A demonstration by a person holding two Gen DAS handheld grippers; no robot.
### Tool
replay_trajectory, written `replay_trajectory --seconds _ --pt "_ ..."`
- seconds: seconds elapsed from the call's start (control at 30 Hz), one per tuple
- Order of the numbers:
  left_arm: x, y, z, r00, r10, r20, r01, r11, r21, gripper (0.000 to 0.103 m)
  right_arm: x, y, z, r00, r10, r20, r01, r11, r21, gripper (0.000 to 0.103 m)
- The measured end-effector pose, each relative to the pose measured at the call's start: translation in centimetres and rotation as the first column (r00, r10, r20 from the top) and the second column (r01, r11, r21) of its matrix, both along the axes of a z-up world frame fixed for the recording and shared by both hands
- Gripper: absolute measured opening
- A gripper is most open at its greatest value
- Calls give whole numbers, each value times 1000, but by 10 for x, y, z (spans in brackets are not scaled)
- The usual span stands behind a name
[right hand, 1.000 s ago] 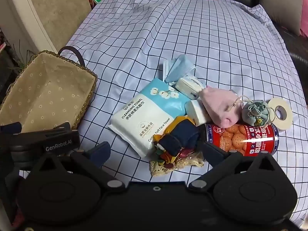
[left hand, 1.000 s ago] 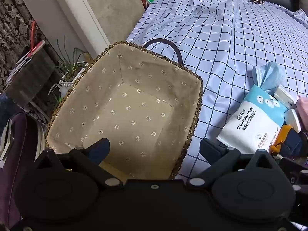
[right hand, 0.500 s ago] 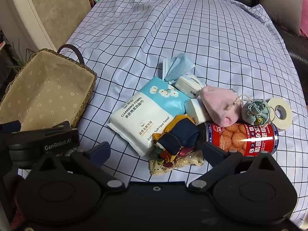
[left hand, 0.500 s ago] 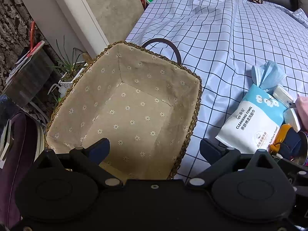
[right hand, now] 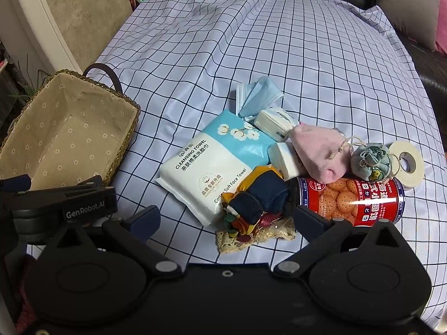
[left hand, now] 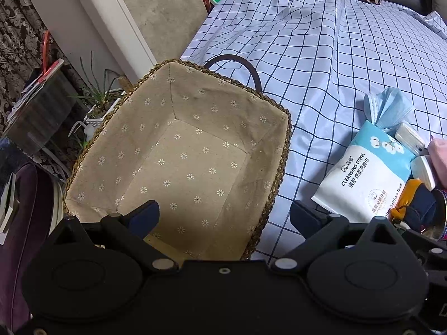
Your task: Organize soft objects
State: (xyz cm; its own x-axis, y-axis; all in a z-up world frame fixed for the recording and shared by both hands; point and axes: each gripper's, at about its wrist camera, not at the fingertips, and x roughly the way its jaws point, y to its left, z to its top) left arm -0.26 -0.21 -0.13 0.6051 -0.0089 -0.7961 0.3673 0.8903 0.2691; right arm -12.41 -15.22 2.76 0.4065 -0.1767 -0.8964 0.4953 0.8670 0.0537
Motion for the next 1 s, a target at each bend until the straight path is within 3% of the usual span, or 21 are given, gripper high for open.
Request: replay_trajectory --seconds 1.0 --pt "1 0 1 1000 -6 -2 6 1000 -3 97 -1 -1 -1 1000 -4 -7 4 1000 -5 102"
